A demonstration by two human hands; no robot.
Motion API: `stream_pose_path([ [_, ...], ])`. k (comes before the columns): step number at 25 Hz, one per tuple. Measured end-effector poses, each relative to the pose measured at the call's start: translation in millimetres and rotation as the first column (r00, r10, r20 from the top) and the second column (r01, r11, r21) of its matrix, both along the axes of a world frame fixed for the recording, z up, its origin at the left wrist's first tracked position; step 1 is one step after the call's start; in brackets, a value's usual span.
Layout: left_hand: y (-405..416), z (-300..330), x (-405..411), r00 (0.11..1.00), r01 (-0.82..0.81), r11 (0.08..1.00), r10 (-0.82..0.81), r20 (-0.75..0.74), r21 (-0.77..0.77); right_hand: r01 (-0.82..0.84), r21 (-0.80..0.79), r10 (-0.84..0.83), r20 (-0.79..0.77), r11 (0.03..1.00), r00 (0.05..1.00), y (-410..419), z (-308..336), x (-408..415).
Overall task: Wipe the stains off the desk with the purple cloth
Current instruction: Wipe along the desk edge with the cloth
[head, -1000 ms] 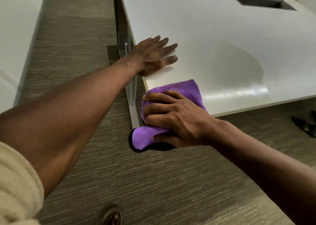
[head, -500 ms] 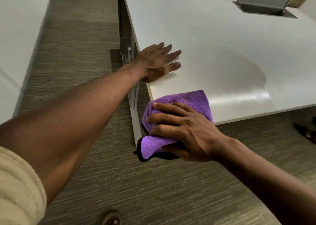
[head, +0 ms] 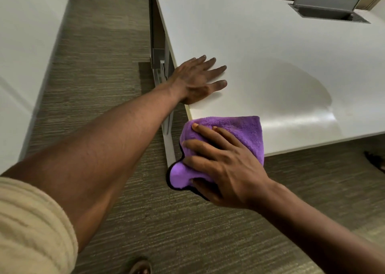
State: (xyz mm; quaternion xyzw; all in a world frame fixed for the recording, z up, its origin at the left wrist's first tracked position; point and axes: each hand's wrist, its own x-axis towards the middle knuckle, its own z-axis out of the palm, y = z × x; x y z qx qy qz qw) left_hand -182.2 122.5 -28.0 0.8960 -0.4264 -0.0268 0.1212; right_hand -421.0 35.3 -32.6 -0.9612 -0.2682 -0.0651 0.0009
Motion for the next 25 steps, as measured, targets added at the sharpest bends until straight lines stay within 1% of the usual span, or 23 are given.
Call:
stream_pose_path([
  [2, 0.9, -0.7, 0.3, 1.000, 0.003, 1.000, -0.003, -0.003, -0.006, -0.042, -0.037, 0.042, -0.019, 0.998, 0.999, -18.2, 1.4, 3.8],
  [4, 0.5, -2.1, 0.5, 1.000, 0.000, 1.000, 0.000, -0.003, -0.013, 0.014, -0.053, -0.015, -0.010, 0.998, 1.000, -21.9, 0.2, 9.7],
  [7, 0.0, -1.7, 0.1, 1.000, 0.004, 1.000, -0.004, -0.004, -0.026, 0.098, -0.037, -0.097, 0.034, 0.994, 0.995, -6.9, -3.1, 12.1],
  [10, 0.4, 1.5, -1.5, 1.000, 0.005, 1.000, -0.006, -0.007, -0.009, 0.050, -0.006, -0.050, 0.027, 0.999, 0.998, -4.1, -5.5, 5.7],
  [13, 2.1, 2.0, -2.8, 1.000, 0.006, 1.000, -0.006, 0.002, 0.016, -0.050, 0.112, 0.055, -0.041, 0.992, 0.998, -17.1, -5.0, -4.3],
  [15, 2.0, 1.0, -1.7, 1.000, 0.008, 1.000, -0.008, 0.003, 0.007, -0.068, 0.117, 0.074, -0.052, 0.991, 0.996, -23.2, -1.2, -2.8],
  [17, 1.1, 0.1, -1.0, 1.000, 0.004, 1.000, -0.004, 0.001, -0.007, -0.006, 0.080, 0.008, -0.021, 0.997, 1.000, -17.8, 4.5, 10.1],
  [20, 0.0, -1.7, 0.7, 1.000, 0.010, 1.000, -0.010, 0.006, -0.011, 0.151, 0.014, -0.152, 0.048, 0.988, 0.987, 7.2, 2.7, 22.2],
  [21, 0.9, -1.8, 0.8, 1.000, 0.012, 1.000, -0.012, 0.011, -0.005, 0.171, -0.008, -0.170, 0.063, 0.985, 0.983, 14.0, -1.5, 19.8],
  [23, 1.6, -1.3, 0.5, 1.000, 0.021, 1.000, -0.021, 0.016, 0.010, 0.152, -0.024, -0.149, 0.094, 0.988, 0.984, 18.0, -9.0, 8.7],
  [25, 2.0, -0.7, 0.3, 0.999, 0.026, 1.000, -0.026, 0.025, 0.012, 0.049, 0.028, -0.051, 0.096, 0.998, 0.994, 9.4, -9.0, 0.2],
])
